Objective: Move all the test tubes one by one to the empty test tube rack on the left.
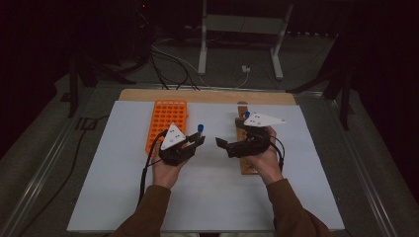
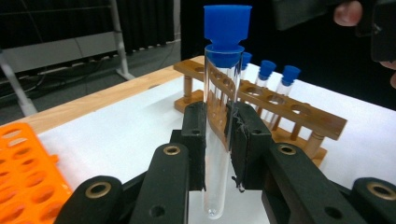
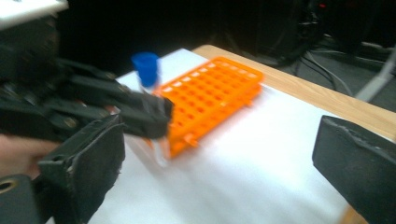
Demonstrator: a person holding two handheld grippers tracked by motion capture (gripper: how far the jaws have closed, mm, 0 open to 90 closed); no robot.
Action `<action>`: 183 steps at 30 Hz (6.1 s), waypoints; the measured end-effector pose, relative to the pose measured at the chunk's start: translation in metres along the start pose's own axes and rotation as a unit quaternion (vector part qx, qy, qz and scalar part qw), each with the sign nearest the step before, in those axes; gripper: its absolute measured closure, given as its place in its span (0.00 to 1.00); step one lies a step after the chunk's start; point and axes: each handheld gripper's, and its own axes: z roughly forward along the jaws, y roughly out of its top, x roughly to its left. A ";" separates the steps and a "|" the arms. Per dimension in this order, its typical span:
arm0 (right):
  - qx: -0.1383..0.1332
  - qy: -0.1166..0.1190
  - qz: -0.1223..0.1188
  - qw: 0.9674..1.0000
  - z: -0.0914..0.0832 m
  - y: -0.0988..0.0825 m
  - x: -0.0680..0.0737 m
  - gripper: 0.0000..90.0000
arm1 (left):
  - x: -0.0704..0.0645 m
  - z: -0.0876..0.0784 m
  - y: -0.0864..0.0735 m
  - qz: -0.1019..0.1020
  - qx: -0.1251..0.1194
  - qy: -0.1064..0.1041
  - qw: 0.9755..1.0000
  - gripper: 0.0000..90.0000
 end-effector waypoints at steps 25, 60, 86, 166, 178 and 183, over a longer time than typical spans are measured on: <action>-0.040 -0.090 0.016 0.995 -0.069 -0.043 -0.045 0.01 | 0.038 -0.012 -0.015 -0.026 0.003 0.047 0.999 0.87; -0.035 -0.117 0.045 0.992 -0.090 -0.085 -0.058 0.01 | 0.046 -0.002 -0.060 -0.039 0.073 0.101 0.991 0.87; -0.035 -0.105 0.053 0.992 -0.086 -0.086 -0.057 0.01 | 0.050 -0.024 -0.054 -0.098 0.046 0.078 0.991 0.52; 0.007 -0.121 0.026 0.992 -0.031 -0.050 -0.051 0.85 | 0.046 -0.072 -0.045 -0.116 0.027 0.122 0.985 0.01; -0.001 -0.116 0.022 0.993 -0.042 -0.031 -0.048 0.85 | 0.043 -0.071 -0.043 -0.103 0.027 0.120 0.987 0.01; -0.006 -0.111 0.016 0.994 -0.044 -0.025 -0.044 0.85 | 0.043 -0.071 -0.042 -0.101 0.027 0.120 0.987 0.01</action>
